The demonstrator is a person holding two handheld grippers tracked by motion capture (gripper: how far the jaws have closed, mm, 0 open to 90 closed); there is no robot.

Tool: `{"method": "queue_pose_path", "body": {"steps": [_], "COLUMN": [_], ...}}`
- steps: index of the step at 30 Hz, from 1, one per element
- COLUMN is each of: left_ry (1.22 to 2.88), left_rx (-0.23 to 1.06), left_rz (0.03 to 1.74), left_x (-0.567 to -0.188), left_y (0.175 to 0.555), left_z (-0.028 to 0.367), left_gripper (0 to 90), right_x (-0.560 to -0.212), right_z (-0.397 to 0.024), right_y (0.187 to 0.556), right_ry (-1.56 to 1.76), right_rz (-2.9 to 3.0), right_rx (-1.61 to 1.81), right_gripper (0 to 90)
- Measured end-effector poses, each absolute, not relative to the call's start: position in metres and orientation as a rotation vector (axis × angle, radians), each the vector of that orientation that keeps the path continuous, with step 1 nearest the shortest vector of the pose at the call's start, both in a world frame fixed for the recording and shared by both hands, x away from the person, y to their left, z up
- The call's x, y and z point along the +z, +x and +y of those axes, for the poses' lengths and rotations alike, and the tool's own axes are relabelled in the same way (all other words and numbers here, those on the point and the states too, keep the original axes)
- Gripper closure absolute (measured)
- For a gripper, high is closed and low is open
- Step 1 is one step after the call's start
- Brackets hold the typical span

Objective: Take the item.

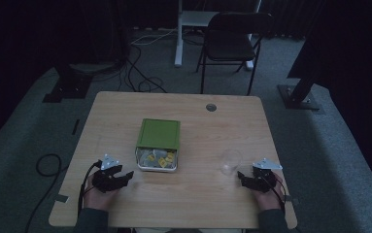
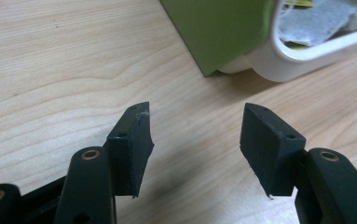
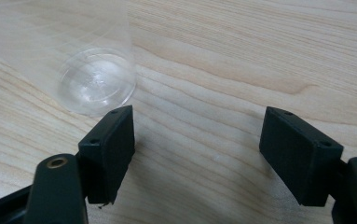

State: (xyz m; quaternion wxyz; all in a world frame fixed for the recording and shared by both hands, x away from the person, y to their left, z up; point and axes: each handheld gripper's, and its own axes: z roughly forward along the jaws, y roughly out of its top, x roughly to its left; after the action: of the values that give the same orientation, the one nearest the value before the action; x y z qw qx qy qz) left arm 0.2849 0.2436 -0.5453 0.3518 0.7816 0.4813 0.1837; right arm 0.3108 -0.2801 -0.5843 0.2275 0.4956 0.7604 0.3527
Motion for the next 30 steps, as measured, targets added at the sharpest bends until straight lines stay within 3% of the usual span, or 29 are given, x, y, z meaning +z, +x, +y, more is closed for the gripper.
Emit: {"method": "queue_pose_path", "body": {"steps": [17, 30], "left_ry": [1.999, 2.046], "left_rx": [0.488, 0.478], "left_rz": [1.127, 1.011], "left_x": [-0.518, -0.503], "left_y": [0.269, 0.268], "left_z": [0.238, 0.212], "left_gripper": [43.8, 47.2], "right_x": [-0.584, -0.584], "right_z": [-0.28, -0.28], "right_y": [0.311, 0.311], "right_ry": [1.365, 1.365], "right_rz": [2.095, 2.095], "right_rx": [0.972, 0.971], "right_gripper": [26.0, 26.0]}}
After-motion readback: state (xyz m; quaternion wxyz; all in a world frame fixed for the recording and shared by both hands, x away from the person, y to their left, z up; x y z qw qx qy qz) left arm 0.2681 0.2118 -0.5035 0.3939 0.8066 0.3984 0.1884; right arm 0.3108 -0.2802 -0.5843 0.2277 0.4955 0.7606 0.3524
